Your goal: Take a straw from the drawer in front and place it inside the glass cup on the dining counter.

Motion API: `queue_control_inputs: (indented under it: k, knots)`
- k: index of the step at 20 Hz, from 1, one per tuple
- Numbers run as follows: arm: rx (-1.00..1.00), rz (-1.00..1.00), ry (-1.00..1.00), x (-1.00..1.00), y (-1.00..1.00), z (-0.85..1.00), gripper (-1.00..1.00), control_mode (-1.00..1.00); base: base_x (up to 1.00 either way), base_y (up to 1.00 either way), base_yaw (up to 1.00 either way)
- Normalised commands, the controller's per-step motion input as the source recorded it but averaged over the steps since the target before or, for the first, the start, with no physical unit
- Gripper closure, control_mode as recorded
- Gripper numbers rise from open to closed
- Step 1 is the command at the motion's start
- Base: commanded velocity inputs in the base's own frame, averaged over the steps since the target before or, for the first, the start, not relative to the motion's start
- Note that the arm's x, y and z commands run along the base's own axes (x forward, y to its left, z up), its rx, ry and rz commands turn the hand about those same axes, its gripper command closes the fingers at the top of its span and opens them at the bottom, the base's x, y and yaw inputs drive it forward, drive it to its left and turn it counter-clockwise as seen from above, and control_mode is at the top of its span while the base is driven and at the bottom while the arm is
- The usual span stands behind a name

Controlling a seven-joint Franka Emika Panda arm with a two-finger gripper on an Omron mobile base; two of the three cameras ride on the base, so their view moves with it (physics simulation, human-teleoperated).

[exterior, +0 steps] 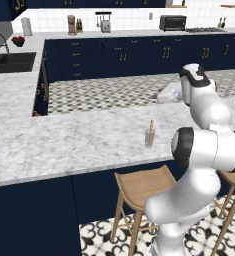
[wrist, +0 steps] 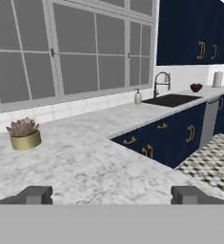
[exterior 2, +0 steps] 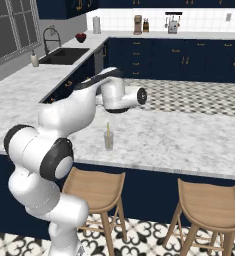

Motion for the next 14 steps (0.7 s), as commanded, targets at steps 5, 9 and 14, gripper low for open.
queue_control_inputs:
  k: [5, 9, 14]
  knots:
    - [-0.32, -0.01, 0.17, -0.74, 0.13, 0.15, -1.00, -1.00, 0.00, 0.00, 0.00]
    - [-0.35, 0.00, 0.30, -0.61, 0.39, -0.03, -1.00, -1.00, 0.00, 0.00, 0.00]
    - [-0.34, 0.00, 0.35, -0.51, 0.56, -0.17, -1.00, -1.00, 0.00, 0.00, 0.00]
